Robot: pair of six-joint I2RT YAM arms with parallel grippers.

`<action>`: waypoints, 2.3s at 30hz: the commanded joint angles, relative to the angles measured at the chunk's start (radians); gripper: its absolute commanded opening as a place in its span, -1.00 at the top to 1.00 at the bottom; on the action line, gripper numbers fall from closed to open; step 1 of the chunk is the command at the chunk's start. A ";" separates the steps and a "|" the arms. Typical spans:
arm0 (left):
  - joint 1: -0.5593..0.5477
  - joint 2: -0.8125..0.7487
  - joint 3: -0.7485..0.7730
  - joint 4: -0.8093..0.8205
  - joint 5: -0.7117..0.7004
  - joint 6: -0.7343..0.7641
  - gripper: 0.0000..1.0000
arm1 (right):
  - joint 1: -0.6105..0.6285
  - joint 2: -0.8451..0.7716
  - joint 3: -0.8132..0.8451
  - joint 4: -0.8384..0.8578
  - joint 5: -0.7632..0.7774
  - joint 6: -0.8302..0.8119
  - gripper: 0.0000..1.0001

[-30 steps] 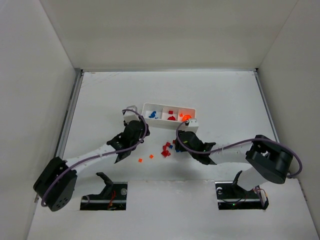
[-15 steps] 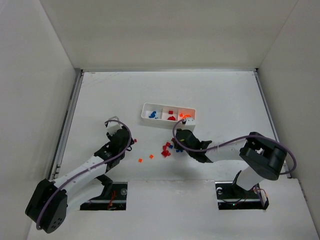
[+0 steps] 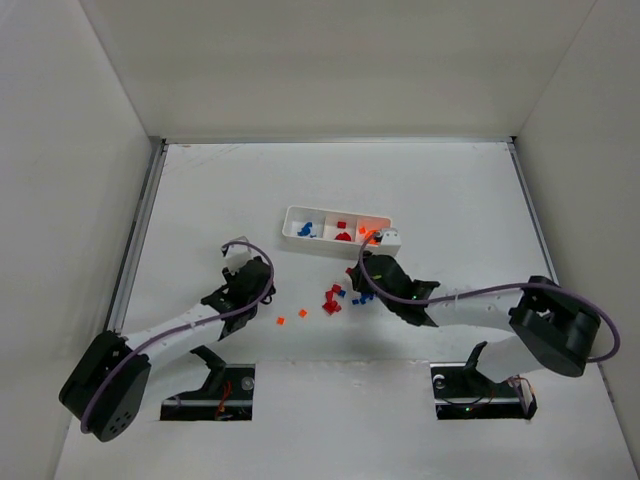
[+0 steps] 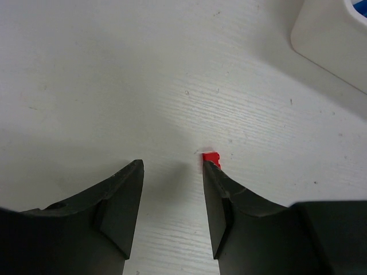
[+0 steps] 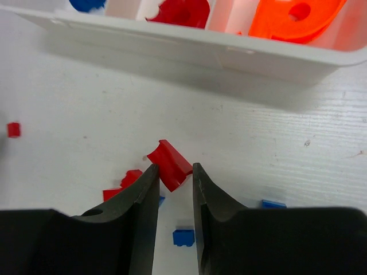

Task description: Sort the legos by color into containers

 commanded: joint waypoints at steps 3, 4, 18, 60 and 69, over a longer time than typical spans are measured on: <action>-0.028 0.031 0.026 0.065 0.005 -0.021 0.12 | -0.032 -0.093 0.034 -0.010 -0.005 -0.048 0.54; -0.033 0.045 0.027 0.078 0.004 -0.019 0.11 | -0.046 -0.094 0.054 -0.016 -0.010 -0.062 0.54; -0.054 0.166 0.064 0.119 -0.016 0.008 0.23 | -0.227 0.188 0.375 -0.021 -0.079 -0.162 0.26; -0.158 0.397 0.575 0.237 0.188 0.097 0.76 | 0.236 0.113 0.068 0.010 -0.028 -0.042 -0.08; -0.140 0.657 0.765 0.280 0.277 0.065 0.75 | 0.296 0.084 0.025 0.033 0.036 -0.013 -0.19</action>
